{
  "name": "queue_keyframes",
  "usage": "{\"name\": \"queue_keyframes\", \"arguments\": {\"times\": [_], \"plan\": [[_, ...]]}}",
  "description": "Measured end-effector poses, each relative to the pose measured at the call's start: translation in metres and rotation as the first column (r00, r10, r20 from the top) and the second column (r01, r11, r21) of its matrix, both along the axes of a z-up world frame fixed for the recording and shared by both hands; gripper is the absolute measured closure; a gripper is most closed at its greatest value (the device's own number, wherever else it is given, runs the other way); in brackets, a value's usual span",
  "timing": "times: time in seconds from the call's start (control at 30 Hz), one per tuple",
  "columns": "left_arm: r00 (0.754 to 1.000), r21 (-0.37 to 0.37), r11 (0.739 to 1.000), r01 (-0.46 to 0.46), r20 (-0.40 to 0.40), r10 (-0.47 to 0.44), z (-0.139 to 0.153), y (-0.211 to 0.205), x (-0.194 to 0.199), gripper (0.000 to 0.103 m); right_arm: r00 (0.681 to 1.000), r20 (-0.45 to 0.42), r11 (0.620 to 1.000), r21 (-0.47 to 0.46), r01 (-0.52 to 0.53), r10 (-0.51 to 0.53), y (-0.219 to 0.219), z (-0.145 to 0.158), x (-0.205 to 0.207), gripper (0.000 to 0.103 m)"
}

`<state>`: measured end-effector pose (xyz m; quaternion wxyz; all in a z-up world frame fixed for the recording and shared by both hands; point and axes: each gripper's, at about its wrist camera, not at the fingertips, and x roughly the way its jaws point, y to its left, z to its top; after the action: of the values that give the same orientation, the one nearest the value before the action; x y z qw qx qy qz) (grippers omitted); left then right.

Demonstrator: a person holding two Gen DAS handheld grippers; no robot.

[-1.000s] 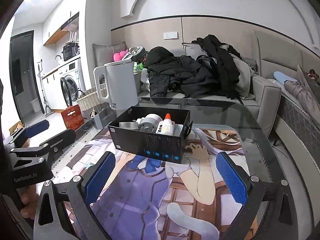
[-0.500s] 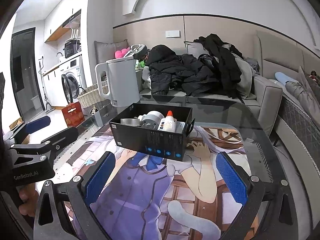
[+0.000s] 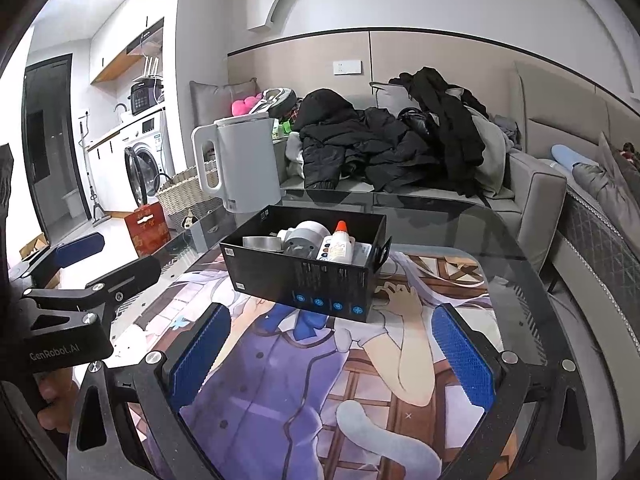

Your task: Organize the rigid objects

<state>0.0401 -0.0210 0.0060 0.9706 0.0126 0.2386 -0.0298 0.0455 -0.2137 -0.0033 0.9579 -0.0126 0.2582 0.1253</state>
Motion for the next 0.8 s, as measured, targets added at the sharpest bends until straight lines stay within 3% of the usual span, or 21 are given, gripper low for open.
{"name": "queue_keyframes", "arguments": {"times": [0.8], "plan": [[1.0, -0.017, 1.0, 0.004, -0.02, -0.004, -0.0022, 0.0024, 0.003, 0.0, 0.999, -0.013, 0.999, 0.001, -0.036, 0.036, 0.0029, -0.0057, 0.0017, 0.001]]}}
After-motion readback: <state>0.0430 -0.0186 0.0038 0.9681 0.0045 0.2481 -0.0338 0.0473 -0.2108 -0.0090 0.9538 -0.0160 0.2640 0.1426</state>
